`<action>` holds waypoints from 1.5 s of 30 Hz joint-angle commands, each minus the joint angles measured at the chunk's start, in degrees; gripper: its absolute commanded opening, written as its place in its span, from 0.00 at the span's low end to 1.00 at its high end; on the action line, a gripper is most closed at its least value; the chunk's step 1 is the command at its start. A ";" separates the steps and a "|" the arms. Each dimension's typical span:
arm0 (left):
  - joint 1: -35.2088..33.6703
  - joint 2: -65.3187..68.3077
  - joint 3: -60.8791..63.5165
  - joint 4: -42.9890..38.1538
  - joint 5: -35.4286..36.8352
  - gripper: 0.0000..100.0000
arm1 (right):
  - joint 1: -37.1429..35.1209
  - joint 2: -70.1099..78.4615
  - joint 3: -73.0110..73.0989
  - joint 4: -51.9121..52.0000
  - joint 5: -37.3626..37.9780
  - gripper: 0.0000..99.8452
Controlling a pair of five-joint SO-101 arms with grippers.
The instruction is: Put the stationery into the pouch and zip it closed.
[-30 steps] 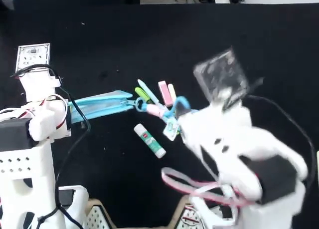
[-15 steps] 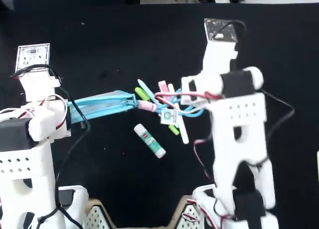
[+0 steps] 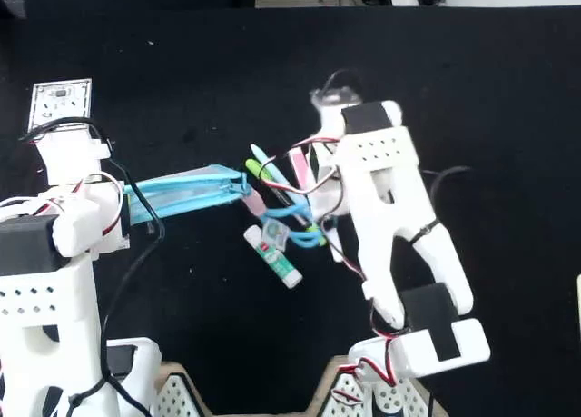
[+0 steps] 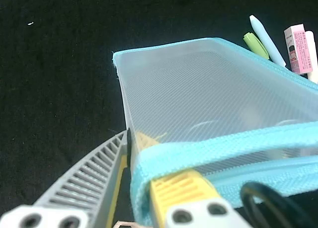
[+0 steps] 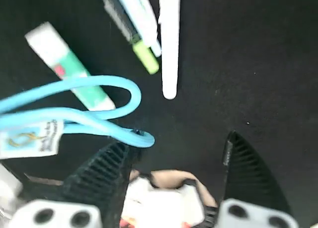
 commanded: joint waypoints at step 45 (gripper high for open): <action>-1.98 0.44 -0.31 0.00 0.00 0.03 | -2.90 -13.32 29.32 -35.43 20.57 0.17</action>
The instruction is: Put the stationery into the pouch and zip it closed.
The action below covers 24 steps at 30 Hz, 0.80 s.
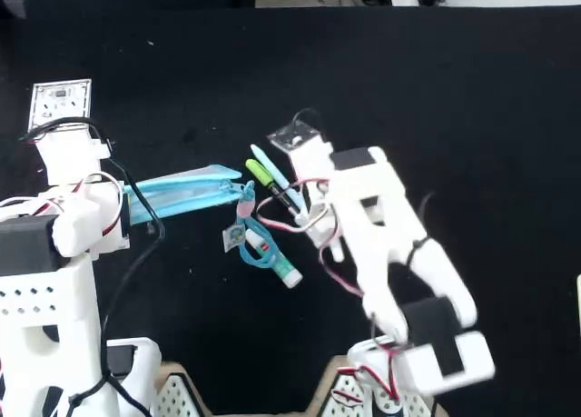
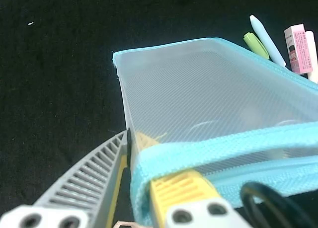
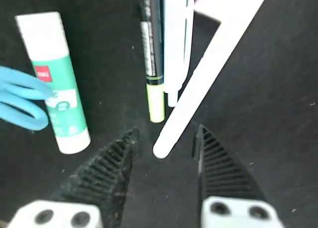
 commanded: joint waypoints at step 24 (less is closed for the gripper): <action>-8.57 0.44 -1.19 -0.35 0.09 0.03 | -19.69 -12.53 22.99 -16.35 -4.75 0.23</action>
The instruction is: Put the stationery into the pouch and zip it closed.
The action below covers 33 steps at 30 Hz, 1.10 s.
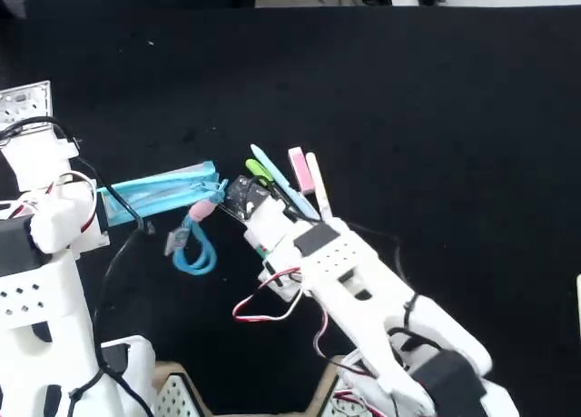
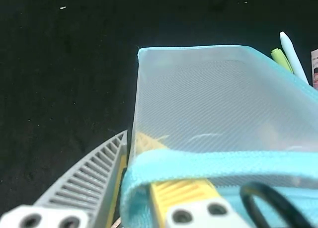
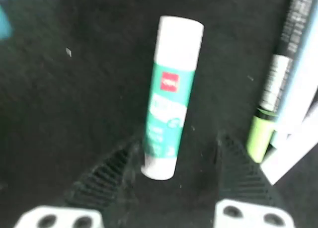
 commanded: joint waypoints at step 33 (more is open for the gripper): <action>-0.04 0.35 -1.01 -0.44 0.09 0.03 | 53.45 0.92 -9.45 17.32 14.33 0.01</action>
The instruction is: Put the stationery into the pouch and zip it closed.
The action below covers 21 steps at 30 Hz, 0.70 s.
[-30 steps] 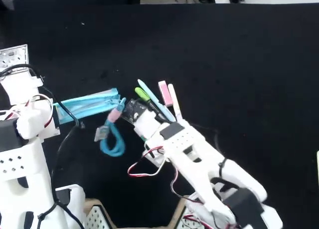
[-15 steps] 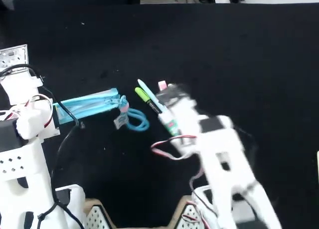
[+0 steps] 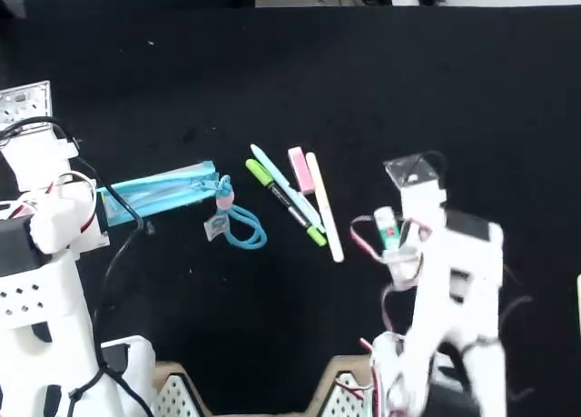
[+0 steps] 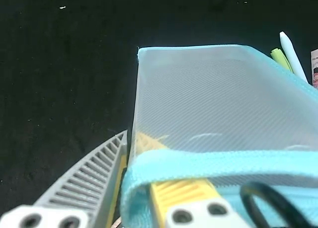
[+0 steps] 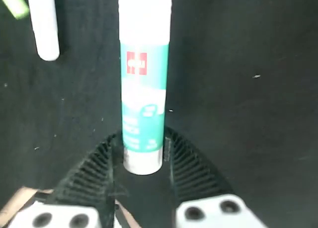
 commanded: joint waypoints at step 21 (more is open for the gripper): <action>-0.04 0.35 -0.75 -0.44 0.09 0.03 | -2.73 31.25 -34.86 20.22 2.37 0.22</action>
